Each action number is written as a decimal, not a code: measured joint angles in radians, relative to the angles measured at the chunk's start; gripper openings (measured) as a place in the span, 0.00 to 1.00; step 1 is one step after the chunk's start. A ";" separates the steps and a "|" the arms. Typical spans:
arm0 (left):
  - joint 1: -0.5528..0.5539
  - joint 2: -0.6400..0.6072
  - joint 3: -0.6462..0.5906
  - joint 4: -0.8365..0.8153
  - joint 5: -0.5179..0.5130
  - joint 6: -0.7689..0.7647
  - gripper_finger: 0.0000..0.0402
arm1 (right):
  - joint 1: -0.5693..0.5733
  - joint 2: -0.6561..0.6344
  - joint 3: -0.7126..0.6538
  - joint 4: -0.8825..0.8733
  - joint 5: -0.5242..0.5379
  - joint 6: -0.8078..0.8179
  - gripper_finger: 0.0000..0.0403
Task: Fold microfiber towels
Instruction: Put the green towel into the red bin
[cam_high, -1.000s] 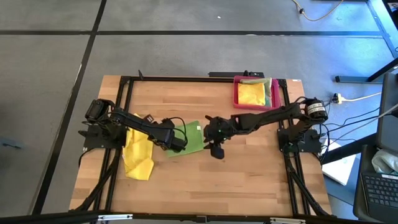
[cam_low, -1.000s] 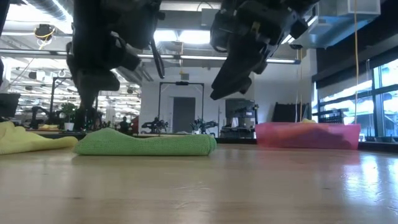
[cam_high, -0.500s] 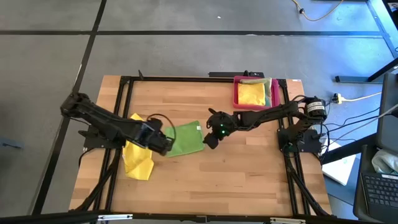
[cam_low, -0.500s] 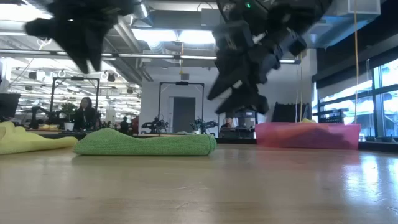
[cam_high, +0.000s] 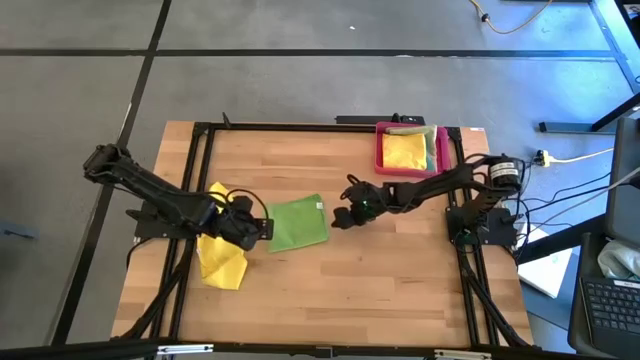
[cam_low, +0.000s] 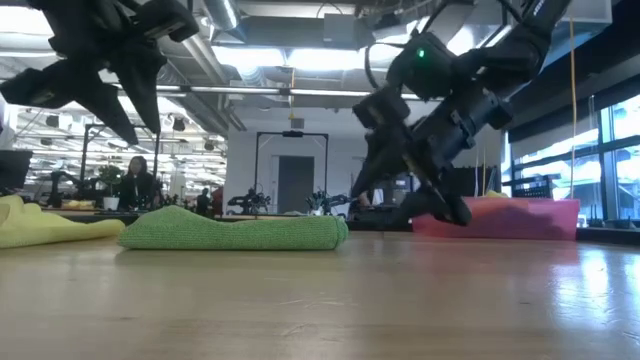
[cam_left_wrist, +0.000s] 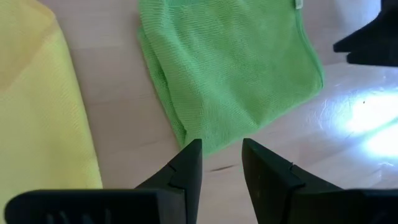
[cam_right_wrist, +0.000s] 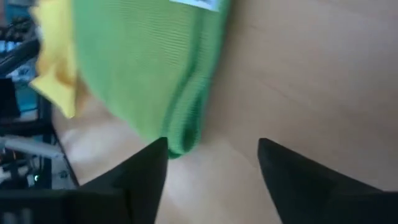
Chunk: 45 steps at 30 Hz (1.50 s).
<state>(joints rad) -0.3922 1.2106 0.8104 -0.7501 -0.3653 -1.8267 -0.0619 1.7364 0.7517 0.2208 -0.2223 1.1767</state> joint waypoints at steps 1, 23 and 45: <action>0.004 0.000 0.000 -0.001 0.000 0.011 0.26 | 0.000 0.014 0.000 0.000 0.000 0.027 0.64; 0.010 0.000 0.000 0.002 0.107 0.086 0.26 | 0.045 0.270 0.157 0.151 -0.066 0.184 0.74; -0.045 0.000 0.000 0.018 0.209 0.044 0.26 | 0.011 0.312 0.175 0.177 0.033 -0.073 0.13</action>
<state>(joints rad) -0.4367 1.2102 0.8108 -0.7318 -0.1559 -1.7831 -0.0513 2.0487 0.9272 0.3981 -0.1893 1.1041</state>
